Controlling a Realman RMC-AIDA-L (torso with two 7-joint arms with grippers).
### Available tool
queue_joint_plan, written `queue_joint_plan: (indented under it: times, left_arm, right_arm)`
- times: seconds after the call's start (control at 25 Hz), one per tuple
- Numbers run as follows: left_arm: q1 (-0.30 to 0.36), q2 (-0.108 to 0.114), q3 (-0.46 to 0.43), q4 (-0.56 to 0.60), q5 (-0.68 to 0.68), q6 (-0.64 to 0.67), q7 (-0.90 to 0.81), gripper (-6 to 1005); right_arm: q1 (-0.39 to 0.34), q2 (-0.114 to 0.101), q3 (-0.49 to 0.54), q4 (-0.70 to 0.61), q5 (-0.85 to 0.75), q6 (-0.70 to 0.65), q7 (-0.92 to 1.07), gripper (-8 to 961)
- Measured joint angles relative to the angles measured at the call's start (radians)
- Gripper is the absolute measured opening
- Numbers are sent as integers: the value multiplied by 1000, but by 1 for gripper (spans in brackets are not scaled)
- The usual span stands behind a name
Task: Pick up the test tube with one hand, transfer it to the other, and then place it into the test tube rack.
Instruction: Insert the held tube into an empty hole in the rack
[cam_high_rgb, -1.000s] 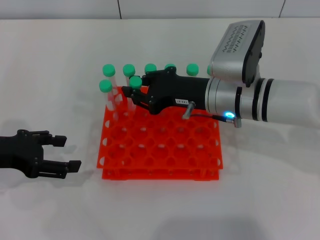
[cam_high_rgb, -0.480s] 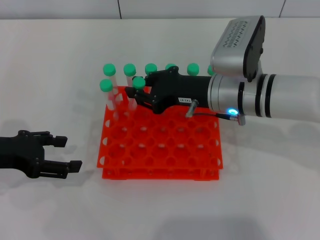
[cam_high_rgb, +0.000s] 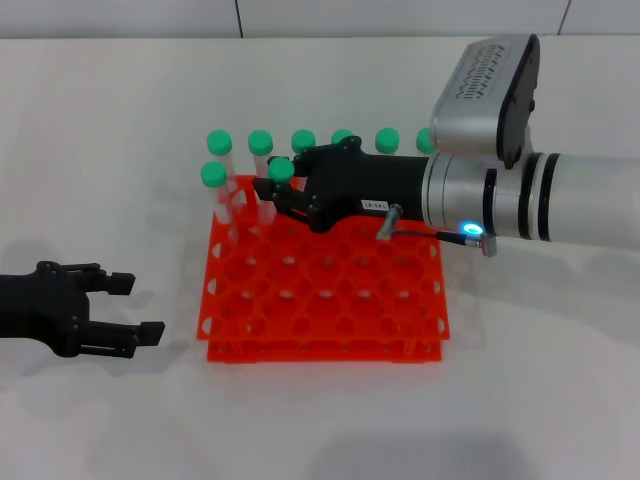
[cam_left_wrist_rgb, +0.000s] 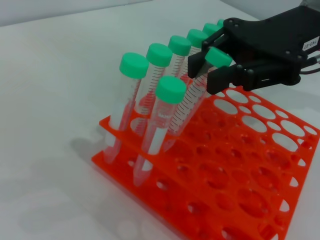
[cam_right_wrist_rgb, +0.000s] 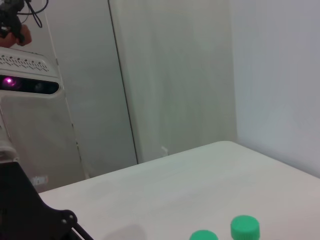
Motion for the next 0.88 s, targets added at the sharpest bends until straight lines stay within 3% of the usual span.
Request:
queue_joint_plan:
  times: [0.88]
  left_arm:
    - [2,-1,0,-13,0,0,14,876]
  right_arm:
    - [-7,-2,12,-1,-3,-13,5,258]
